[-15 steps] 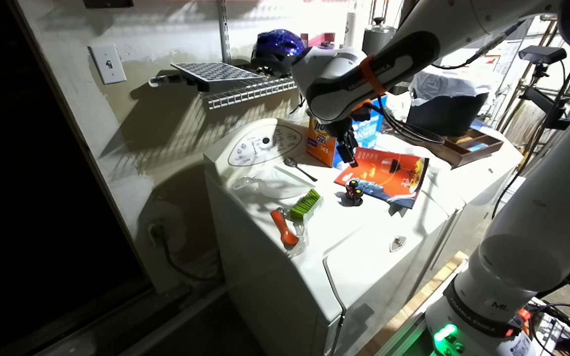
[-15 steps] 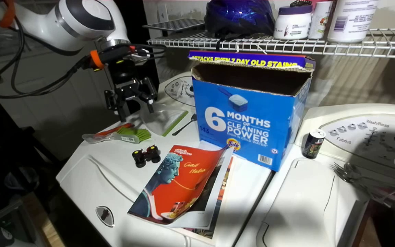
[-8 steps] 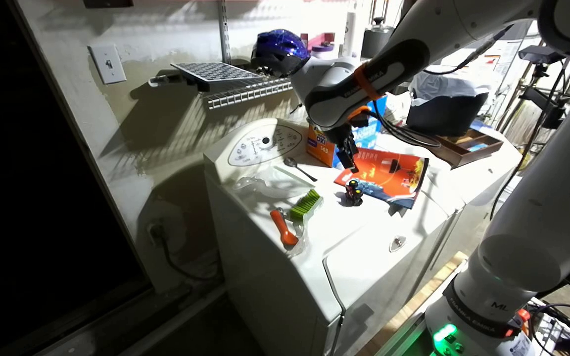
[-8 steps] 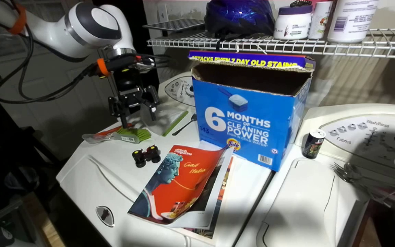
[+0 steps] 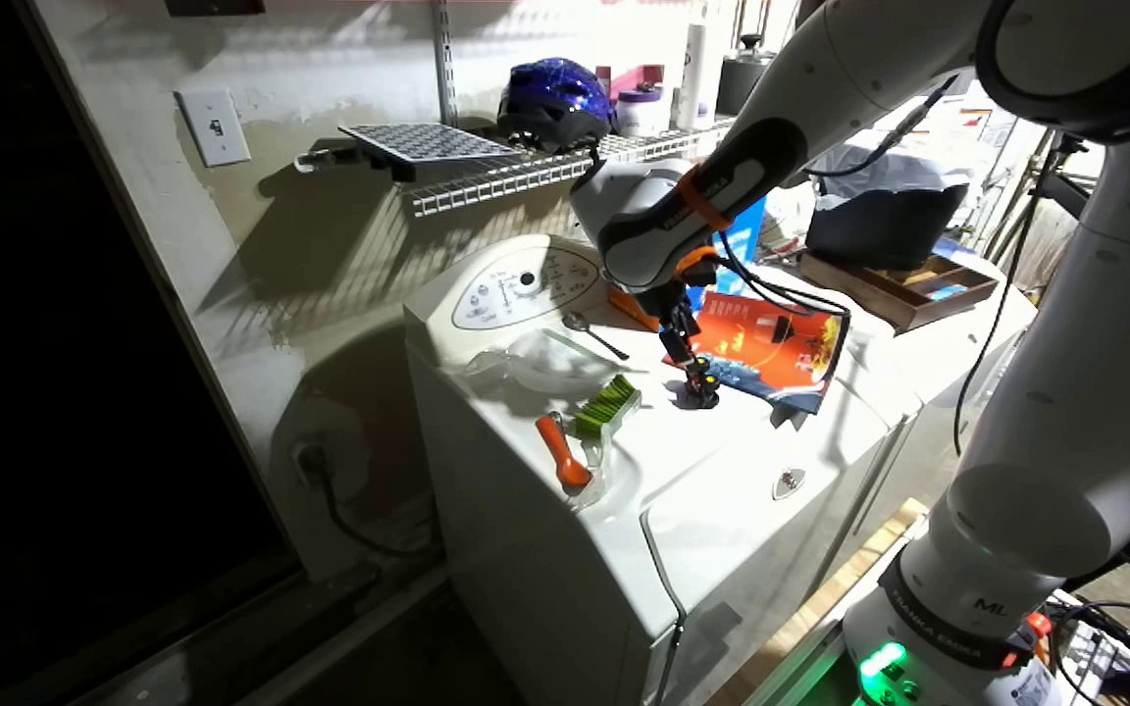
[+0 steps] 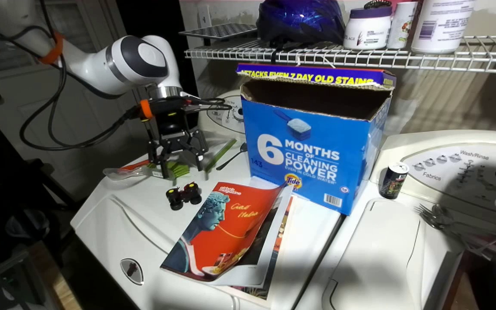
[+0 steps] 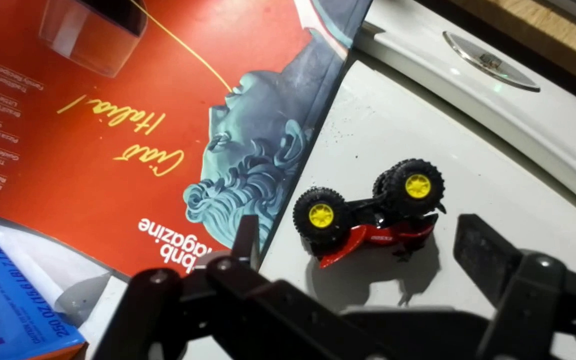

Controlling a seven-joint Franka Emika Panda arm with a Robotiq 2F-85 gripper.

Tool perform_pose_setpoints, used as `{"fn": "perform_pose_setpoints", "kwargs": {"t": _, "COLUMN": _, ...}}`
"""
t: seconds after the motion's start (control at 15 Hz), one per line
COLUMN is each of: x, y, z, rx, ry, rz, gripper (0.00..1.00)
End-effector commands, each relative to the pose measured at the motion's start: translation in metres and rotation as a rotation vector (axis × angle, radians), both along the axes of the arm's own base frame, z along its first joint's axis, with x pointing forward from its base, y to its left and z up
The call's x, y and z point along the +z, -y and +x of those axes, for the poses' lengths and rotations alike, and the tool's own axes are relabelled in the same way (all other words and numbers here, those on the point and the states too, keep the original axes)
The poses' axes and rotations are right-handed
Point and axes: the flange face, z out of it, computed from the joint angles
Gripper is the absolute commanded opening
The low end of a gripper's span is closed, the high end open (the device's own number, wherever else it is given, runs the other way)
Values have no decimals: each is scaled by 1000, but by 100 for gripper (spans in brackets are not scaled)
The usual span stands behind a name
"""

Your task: Place the car upright.

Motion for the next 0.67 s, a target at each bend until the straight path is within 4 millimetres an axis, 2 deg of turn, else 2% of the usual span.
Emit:
{"fn": "perform_pose_setpoints", "kwargs": {"t": 0.0, "x": -23, "y": 8, "z": 9, "rx": -27, "ry": -13, "rz": 8, "gripper": 100}}
{"fn": "perform_pose_setpoints", "kwargs": {"t": 0.33, "x": -51, "y": 20, "z": 10, "rx": -49, "ry": -38, "rz": 22, "gripper": 100}}
{"fn": "perform_pose_setpoints", "kwargs": {"t": 0.6, "x": -56, "y": 30, "z": 13, "rx": -81, "ry": 4, "rz": 61, "gripper": 100}}
